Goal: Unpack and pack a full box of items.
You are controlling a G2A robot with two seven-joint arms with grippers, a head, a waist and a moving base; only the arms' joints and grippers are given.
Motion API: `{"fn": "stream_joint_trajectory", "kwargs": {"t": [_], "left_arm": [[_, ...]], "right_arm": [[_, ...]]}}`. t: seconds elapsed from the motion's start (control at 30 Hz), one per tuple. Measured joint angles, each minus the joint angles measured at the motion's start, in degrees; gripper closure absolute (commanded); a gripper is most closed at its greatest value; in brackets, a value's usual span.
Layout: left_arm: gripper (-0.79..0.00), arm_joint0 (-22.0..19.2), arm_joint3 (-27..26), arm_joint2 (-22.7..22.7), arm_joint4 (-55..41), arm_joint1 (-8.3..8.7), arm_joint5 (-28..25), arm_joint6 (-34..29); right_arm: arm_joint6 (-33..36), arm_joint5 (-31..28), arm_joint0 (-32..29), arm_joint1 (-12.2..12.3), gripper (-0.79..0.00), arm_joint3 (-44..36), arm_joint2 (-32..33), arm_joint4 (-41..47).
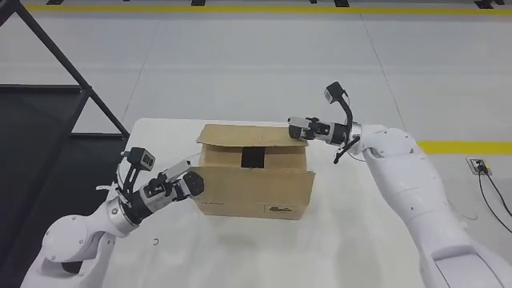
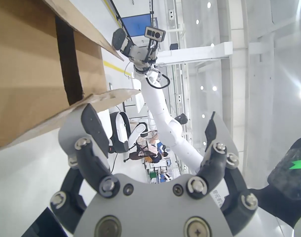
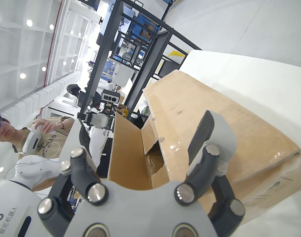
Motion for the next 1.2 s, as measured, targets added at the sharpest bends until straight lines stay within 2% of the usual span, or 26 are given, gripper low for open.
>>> {"fn": "stream_joint_trajectory", "kwargs": {"t": [0.23,0.53,0.8,1.07,1.2], "left_arm": [[-0.785,-4.2,2.4,4.5,0.9,-0.66,1.9,4.5],[-0.785,-9.0,5.4,9.4,0.8,-1.7,5.6,11.3],[-0.785,-10.9,6.6,11.5,1.3,-2.33,6.1,14.7],[-0.785,-11.5,7.2,12.2,0.5,-2.71,6.4,15.6],[-0.785,-11.6,7.5,11.9,0.0,-2.78,6.1,15.1]], "right_arm": [[3.0,6.1,-1.4,0.7,-0.785,-2.3,1.1,2.9],[10.0,9.2,-4.2,1.8,-0.785,-7.0,2.4,7.3],[13.3,12.6,-8.1,2.8,-0.785,-14.5,2.9,12.1],[14.4,13.8,-8.6,3.2,-0.785,-15.0,2.7,12.8],[11.7,14.6,-8.6,3.3,-0.785,-14.3,2.3,11.2]]}}
